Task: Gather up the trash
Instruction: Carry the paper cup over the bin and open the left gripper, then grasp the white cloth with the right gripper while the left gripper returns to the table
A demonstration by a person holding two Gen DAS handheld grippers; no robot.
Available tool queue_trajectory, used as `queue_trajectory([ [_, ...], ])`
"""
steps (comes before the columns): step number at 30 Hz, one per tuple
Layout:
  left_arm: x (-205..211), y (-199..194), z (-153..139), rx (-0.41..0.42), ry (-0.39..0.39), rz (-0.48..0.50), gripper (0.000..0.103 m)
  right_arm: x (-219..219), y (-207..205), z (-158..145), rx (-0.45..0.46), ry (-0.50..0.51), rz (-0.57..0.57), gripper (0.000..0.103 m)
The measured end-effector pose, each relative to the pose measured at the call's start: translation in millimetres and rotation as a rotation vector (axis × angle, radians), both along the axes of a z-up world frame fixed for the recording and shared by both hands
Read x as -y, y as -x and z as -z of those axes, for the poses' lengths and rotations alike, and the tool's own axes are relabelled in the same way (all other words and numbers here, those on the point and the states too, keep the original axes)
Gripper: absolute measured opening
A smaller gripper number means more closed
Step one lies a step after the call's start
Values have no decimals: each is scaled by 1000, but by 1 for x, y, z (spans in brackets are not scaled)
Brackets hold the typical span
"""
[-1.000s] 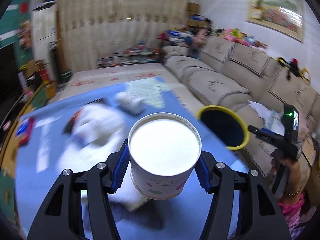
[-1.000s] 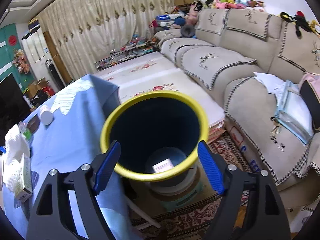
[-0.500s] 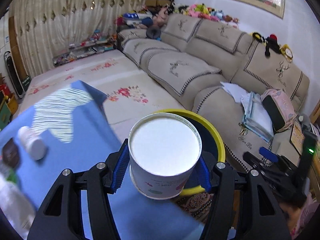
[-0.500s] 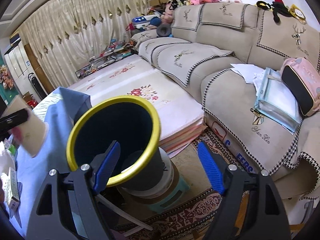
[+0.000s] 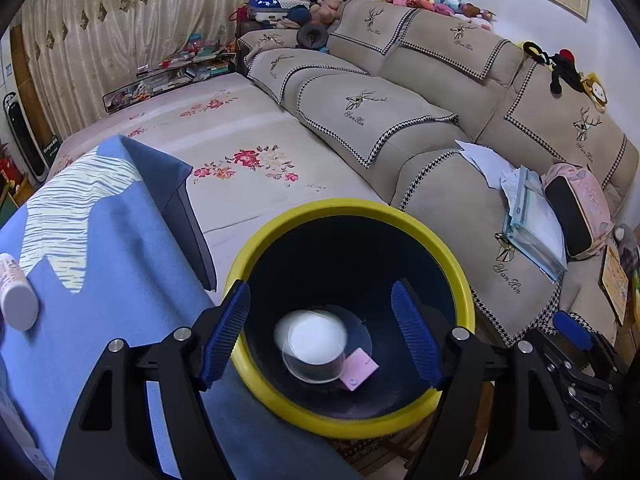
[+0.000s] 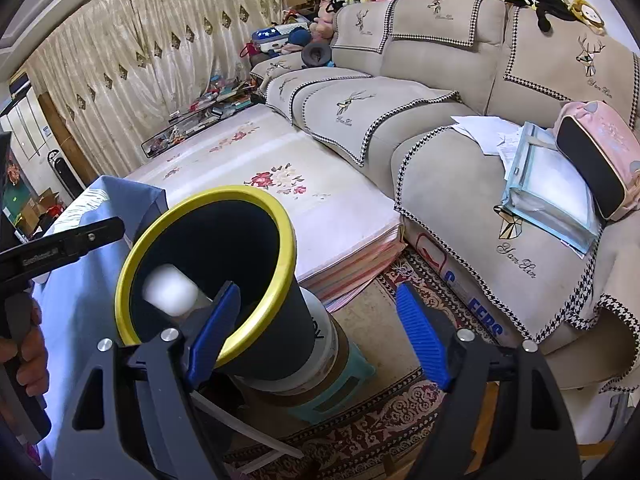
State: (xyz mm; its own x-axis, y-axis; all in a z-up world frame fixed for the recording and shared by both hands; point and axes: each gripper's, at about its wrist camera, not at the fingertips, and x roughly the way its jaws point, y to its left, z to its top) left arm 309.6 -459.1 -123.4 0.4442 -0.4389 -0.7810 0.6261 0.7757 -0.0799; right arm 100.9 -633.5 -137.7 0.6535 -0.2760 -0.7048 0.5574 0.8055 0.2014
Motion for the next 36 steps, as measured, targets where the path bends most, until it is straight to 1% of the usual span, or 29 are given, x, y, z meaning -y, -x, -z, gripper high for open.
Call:
queue_trajectory([
  [3, -25, 20, -22, 25, 42, 9, 74, -4, 0, -3, 4, 4, -7, 77],
  [6, -67, 42, -48, 56, 84, 10, 81, -11, -3, -6, 5, 11, -20, 77],
  [8, -103, 56, -70, 100, 119, -15, 83, -15, -5, -7, 6, 16, -29, 77],
  [9, -116, 61, -75, 112, 127, -26, 85, -19, -6, -9, 6, 20, -34, 77],
  [12, -169, 74, -97, 160, 155, -88, 88, -32, -11, -14, 8, 31, -58, 78],
  [15, -225, 84, -110, 203, 157, -170, 91, -49, -18, -20, 7, 46, -94, 78],
  [18, -285, 92, -120, 257, 147, -274, 92, -71, -29, -25, 7, 48, -151, 79],
  [19, -309, 95, -123, 289, 136, -328, 92, -81, -34, -27, 7, 46, -178, 79],
  [22, -365, 98, -127, 348, 109, -446, 93, -111, -48, -33, 11, 43, -259, 79],
  [25, -422, 98, -125, 377, 86, -571, 93, -146, -61, -39, 31, 35, -348, 79],
  [27, -454, 96, -121, 406, 71, -642, 93, -181, -74, -47, 46, 37, -433, 79],
  [28, -471, 95, -118, 429, 57, -688, 93, -191, -77, -50, 51, 35, -463, 79],
  [31, -516, 89, -103, 460, 43, -811, 93, -242, -97, -63, 74, 10, -626, 79],
  [33, -539, 85, -92, 434, 67, -861, 93, -274, -108, -72, 82, 13, -710, 79],
  [34, -552, 83, -87, 406, 90, -880, 93, -290, -114, -77, 92, 20, -752, 79],
  [36, -566, 79, -81, 378, 113, -896, 93, -316, -123, -84, 106, 32, -812, 77],
])
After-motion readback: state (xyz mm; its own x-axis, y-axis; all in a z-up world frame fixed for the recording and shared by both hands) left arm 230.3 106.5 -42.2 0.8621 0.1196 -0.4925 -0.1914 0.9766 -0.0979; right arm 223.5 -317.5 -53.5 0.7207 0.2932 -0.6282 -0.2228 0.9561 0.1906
